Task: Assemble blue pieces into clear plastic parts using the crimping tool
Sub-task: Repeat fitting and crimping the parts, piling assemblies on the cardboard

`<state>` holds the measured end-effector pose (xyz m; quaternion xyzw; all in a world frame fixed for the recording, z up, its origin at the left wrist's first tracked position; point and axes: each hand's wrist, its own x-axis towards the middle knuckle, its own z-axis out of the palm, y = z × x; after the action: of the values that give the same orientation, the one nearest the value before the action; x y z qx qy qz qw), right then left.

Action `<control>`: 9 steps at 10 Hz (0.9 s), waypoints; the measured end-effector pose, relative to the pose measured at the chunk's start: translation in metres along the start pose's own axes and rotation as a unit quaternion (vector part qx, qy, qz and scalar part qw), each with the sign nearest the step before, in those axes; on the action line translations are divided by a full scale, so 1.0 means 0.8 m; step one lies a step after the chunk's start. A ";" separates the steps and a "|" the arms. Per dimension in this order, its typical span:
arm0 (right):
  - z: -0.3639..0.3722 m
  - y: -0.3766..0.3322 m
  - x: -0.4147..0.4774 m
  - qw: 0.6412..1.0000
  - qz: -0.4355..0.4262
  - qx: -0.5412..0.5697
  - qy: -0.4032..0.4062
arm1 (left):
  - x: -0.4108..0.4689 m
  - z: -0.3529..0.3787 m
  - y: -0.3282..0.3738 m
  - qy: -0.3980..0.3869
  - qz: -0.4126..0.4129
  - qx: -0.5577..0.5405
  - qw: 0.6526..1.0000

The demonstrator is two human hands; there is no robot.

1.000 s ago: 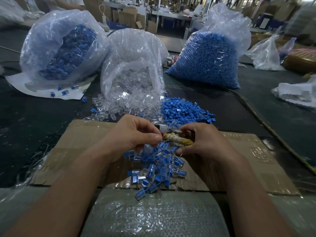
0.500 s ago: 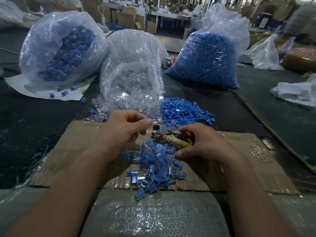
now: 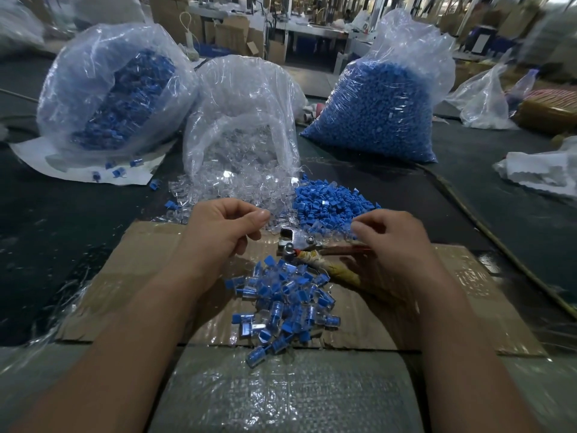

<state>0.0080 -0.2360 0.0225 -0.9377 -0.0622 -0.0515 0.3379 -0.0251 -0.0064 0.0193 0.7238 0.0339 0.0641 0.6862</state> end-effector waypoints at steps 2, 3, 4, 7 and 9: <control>-0.005 0.022 0.014 0.985 0.111 0.002 0.135 | 0.000 -0.001 -0.001 0.001 -0.002 0.001 1.000; 0.001 0.027 0.019 0.984 0.122 -0.008 0.133 | 0.000 -0.001 -0.002 0.001 -0.005 0.002 1.000; 0.008 0.027 0.022 0.986 0.111 -0.022 0.120 | 0.001 -0.001 -0.002 0.003 -0.008 0.001 1.000; 0.021 0.026 0.032 0.990 0.085 -0.109 -0.006 | 0.002 -0.001 -0.005 -0.002 -0.007 0.005 1.000; 0.024 0.026 0.033 0.994 0.072 -0.080 0.015 | 0.002 -0.001 -0.008 0.000 -0.002 0.008 1.000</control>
<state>0.0386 -0.2376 -0.0017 -0.9629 0.0154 -0.0461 0.2654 -0.0232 -0.0050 0.0133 0.7293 0.0360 0.0623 0.6804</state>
